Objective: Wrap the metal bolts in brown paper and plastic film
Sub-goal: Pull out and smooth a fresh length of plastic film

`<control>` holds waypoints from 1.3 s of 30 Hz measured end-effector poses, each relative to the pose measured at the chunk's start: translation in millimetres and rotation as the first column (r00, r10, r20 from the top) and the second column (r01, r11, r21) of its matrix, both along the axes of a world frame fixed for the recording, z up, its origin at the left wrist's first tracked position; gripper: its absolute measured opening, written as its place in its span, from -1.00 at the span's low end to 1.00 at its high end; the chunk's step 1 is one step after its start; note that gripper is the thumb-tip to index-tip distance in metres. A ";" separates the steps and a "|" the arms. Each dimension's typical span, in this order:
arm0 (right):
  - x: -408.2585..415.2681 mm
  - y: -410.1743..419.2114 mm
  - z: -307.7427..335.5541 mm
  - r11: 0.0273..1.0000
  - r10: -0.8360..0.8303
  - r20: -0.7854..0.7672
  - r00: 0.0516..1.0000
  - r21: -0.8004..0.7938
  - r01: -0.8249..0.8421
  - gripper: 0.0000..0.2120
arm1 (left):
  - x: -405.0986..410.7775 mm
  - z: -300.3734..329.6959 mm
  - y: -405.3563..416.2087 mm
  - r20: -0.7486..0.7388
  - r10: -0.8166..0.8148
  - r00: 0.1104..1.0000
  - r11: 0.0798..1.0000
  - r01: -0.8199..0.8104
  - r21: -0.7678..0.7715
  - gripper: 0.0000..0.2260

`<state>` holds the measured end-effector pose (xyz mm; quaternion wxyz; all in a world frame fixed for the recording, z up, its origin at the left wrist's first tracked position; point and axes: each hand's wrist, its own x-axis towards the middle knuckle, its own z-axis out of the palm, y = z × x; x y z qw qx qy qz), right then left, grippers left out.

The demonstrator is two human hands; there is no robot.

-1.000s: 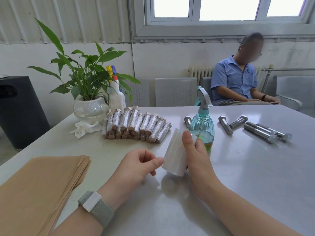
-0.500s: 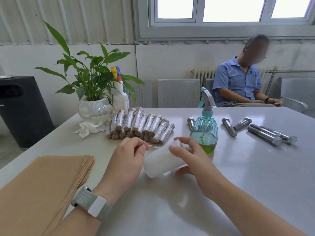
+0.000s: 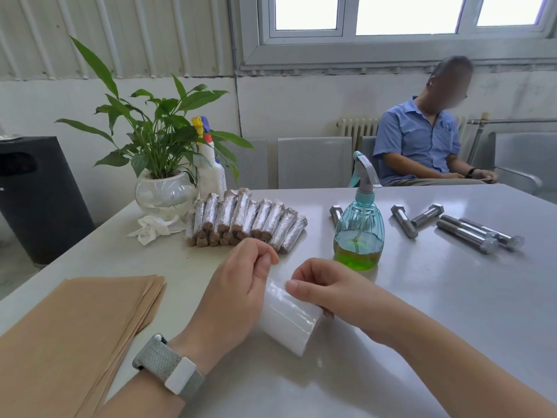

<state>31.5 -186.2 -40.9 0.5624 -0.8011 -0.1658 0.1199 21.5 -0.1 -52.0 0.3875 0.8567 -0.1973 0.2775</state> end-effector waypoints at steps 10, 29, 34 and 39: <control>-4.0 -3.9 10.4 0.993 0.081 0.228 0.970 -0.100 -0.060 -0.85 | 0.0 0.9 3.3 -0.037 -0.045 0.998 0.995 0.048 0.091 -0.83; -2.5 -24.1 18.8 0.951 0.231 -0.120 0.966 -0.180 -0.250 -0.67 | -1.3 -2.1 2.5 -0.054 0.073 0.996 0.983 -0.063 0.175 -0.88; -3.1 -23.6 25.1 0.966 0.238 -0.010 0.971 -0.105 -0.238 -0.75 | -1.6 -0.7 6.6 -0.055 0.086 0.995 0.982 -0.076 0.172 -0.88; -0.9 -23.5 24.6 0.978 0.199 0.083 0.976 -0.084 -0.192 -0.74 | 2.4 9.5 20.8 -0.110 -0.065 0.992 0.998 0.067 0.010 -0.88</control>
